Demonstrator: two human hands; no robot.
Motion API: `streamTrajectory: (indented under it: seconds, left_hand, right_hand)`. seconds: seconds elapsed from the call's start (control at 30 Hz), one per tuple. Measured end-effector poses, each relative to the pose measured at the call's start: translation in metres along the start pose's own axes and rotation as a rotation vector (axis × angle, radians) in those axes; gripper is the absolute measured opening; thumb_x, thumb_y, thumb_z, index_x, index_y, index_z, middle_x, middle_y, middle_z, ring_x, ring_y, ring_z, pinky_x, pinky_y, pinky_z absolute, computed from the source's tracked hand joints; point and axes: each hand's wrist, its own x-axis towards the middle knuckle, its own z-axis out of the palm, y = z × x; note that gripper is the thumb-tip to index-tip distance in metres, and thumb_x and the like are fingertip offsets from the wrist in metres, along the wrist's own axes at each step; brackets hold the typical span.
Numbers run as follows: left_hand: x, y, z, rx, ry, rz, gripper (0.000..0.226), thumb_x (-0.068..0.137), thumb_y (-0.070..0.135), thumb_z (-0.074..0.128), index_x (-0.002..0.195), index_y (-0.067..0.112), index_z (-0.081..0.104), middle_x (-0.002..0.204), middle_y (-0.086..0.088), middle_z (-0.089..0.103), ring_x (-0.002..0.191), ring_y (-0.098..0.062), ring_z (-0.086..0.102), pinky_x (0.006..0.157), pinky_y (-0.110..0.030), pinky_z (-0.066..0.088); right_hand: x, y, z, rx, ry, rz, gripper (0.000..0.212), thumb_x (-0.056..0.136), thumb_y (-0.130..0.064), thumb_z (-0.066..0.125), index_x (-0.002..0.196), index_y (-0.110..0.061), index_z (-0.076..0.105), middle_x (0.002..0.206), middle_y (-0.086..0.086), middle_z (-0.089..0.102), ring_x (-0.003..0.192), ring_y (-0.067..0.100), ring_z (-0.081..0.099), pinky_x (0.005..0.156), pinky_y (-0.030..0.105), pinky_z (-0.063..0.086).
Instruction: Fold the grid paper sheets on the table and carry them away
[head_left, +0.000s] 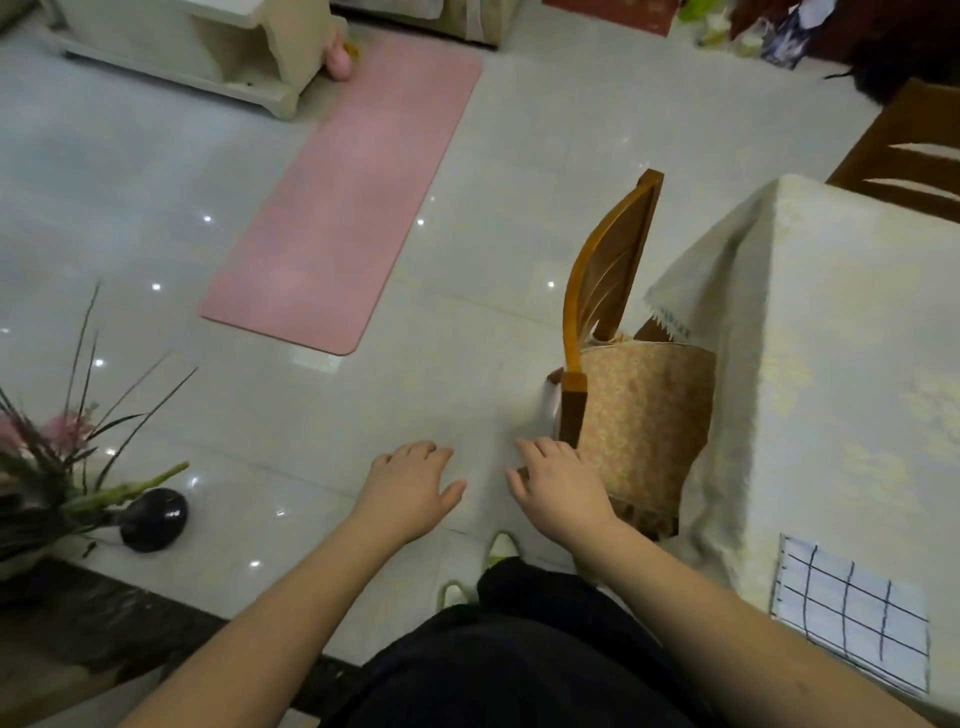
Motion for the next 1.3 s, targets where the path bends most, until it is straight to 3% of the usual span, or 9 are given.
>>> streamTrajectory:
  seconds: [0.2,0.37,0.57,0.7,1.03,1.1,1.2,1.3]
  left_hand:
    - [0.051,-0.035,-0.029,0.003,0.000,-0.003,0.060,0.096,0.056,0.034,0.147,0.025,0.035,0.149,0.001,0.040,0.135,-0.019,0.039,0.104,-0.038,0.035]
    - [0.099,-0.063,-0.077,-0.011,-0.031,0.093,0.057,0.096,0.054,0.037,0.147,0.028,0.034,0.149,0.005,0.042,0.134,-0.016,0.040,0.106,-0.038,0.035]
    - [0.151,-0.104,-0.131,0.031,0.016,0.064,0.062,0.093,0.059,0.027,0.145,0.028,0.039,0.148,0.005,0.045,0.133,-0.015,0.042,0.107,-0.037,0.034]
    - [0.194,-0.130,-0.163,0.035,0.105,0.047,0.053,0.096,0.052,0.034,0.141,0.027,0.045,0.143,0.006,0.050,0.131,-0.014,0.044,0.106,-0.036,0.031]
    - [0.313,-0.201,-0.232,0.160,0.017,0.264,0.057,0.096,0.050,0.035,0.146,0.023,0.037,0.147,0.000,0.044,0.133,-0.021,0.040,0.107,-0.040,0.030]
    - [0.335,-0.208,-0.247,0.195,0.018,0.310,0.060,0.095,0.053,0.030,0.145,0.021,0.038,0.145,-0.002,0.045,0.131,-0.022,0.041,0.105,-0.040,0.031]
    - [0.370,-0.205,-0.271,0.233,0.021,0.388,0.083,0.080,0.061,0.005,0.144,0.021,0.038,0.148,-0.004,0.042,0.134,-0.023,0.038,0.107,-0.040,0.031]
    - [0.416,-0.188,-0.292,0.254,0.034,0.462,0.090,0.074,0.063,-0.001,0.145,0.021,0.036,0.153,-0.005,0.035,0.139,-0.025,0.032,0.110,-0.041,0.028]
  right_hand:
    - [0.061,-0.013,-0.018,0.050,0.014,-0.002,0.051,0.100,-0.045,0.035,0.145,-0.021,0.036,0.142,-0.001,0.048,0.130,0.019,0.043,0.106,0.036,0.034]
    - [0.125,-0.031,-0.030,0.072,-0.063,-0.046,0.053,0.099,-0.045,0.034,0.146,-0.020,0.034,0.144,0.002,0.045,0.130,0.021,0.043,0.107,0.037,0.035]
    - [0.202,-0.042,-0.066,0.071,-0.042,-0.040,0.049,0.100,-0.042,0.034,0.143,-0.020,0.038,0.143,0.002,0.046,0.127,0.023,0.046,0.104,0.038,0.038]
    - [0.246,-0.046,-0.087,0.067,-0.048,-0.003,0.050,0.100,-0.042,0.036,0.144,-0.020,0.038,0.144,0.002,0.045,0.128,0.023,0.046,0.104,0.039,0.037]
    - [0.375,-0.079,-0.130,0.026,-0.061,0.161,0.052,0.100,-0.046,0.033,0.145,-0.022,0.036,0.145,0.002,0.044,0.128,0.024,0.045,0.104,0.039,0.037]
    - [0.394,-0.084,-0.142,0.016,-0.030,0.183,0.051,0.100,-0.047,0.033,0.145,-0.022,0.037,0.144,0.001,0.045,0.128,0.023,0.045,0.103,0.038,0.037]
    - [0.415,-0.078,-0.159,0.055,0.033,0.247,0.050,0.101,-0.047,0.030,0.144,-0.023,0.039,0.143,0.000,0.046,0.128,0.022,0.046,0.102,0.037,0.037]
    - [0.435,-0.055,-0.176,0.088,0.072,0.314,0.050,0.101,-0.048,0.029,0.143,-0.023,0.041,0.143,-0.001,0.047,0.128,0.021,0.045,0.104,0.036,0.035]
